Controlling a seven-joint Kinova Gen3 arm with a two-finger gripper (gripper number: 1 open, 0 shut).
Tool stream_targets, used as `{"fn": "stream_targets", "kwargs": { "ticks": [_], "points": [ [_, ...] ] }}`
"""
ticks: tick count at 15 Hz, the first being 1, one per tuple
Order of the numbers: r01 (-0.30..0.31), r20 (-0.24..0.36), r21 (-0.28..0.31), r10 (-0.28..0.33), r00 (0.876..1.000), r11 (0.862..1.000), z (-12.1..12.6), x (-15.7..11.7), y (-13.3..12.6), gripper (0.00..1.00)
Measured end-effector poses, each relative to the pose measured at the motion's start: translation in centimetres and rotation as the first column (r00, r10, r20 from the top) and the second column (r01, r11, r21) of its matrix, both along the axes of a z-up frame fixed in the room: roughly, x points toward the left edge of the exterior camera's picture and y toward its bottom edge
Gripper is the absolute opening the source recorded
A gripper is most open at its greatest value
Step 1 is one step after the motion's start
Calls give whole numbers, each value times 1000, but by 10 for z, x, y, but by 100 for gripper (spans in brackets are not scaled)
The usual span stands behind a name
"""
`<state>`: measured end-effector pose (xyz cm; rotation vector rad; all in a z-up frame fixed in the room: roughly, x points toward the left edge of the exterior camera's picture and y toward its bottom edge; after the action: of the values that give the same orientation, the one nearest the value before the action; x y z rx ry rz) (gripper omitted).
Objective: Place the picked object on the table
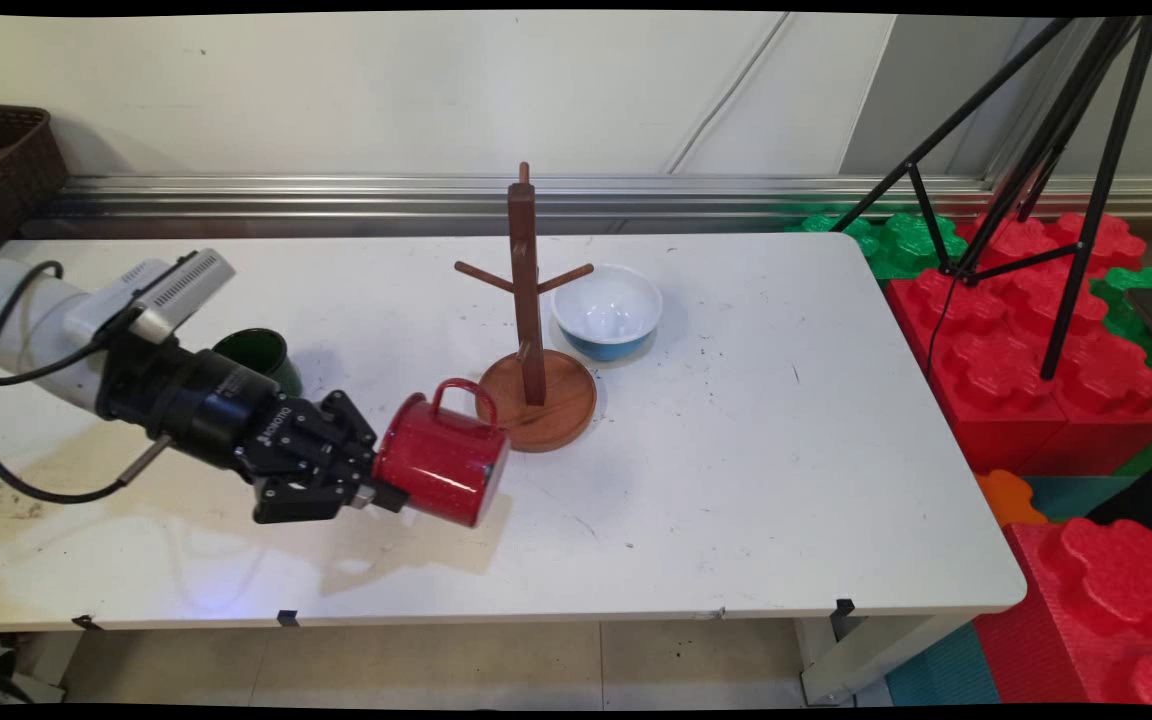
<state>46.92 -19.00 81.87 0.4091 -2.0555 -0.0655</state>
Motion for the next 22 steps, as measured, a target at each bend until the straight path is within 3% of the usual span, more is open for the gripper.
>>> {"fn": "stream_targets", "kwargs": {
  "ticks": [11,22],
  "points": [
    [30,111,-61,-23,994,998,29,37,16,0],
    [70,246,-120,-39,968,990,56,71,31,0]
  ]
}}
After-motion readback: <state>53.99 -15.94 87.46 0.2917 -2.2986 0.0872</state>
